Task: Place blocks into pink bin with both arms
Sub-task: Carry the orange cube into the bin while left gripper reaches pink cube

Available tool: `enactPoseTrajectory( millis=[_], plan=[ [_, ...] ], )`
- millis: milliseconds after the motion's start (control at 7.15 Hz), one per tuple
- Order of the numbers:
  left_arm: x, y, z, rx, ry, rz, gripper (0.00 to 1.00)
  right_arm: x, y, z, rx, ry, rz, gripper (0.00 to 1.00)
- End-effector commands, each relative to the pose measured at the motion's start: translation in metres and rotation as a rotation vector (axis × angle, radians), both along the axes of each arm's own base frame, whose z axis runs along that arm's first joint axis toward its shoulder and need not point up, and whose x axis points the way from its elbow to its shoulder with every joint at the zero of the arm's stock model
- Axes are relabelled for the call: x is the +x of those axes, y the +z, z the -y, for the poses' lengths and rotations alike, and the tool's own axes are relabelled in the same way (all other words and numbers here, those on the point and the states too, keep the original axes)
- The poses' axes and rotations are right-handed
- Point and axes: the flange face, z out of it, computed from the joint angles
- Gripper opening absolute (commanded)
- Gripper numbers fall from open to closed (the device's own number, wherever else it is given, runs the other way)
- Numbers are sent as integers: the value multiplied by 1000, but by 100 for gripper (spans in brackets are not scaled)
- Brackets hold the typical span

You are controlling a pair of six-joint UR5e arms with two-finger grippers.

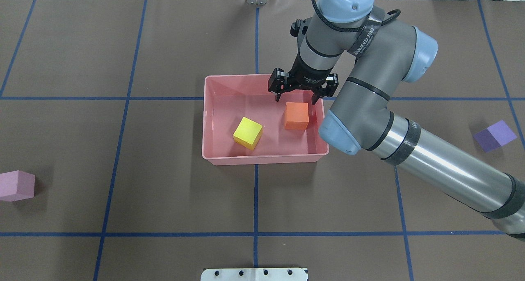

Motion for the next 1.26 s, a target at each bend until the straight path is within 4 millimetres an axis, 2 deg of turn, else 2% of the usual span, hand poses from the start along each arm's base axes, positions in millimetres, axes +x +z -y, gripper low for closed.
enactPoseTrajectory(
  millis=[0, 280, 419, 559, 839, 1118],
  plan=[
    [64, 21, -14, 20, -35, 37, 100, 21, -7, 6, 5, 29, 16, 100],
    [74, 55, -20, 20, -16, 86, 100, 30, -8, 10, 3, 42, 18, 100],
    [75, 77, -25, 38, -10, 67, 100, 42, -6, 9, 10, 50, 25, 100],
    [73, 88, -28, 45, -8, 59, 100, 55, -2, 14, -1, 61, 31, 100],
    [77, 91, -35, 47, 9, 52, 100, 65, 3, 19, -10, 62, 33, 100],
    [90, 92, -43, 33, 34, 50, 100, 97, 23, 25, -42, 72, 45, 100]
  ],
)
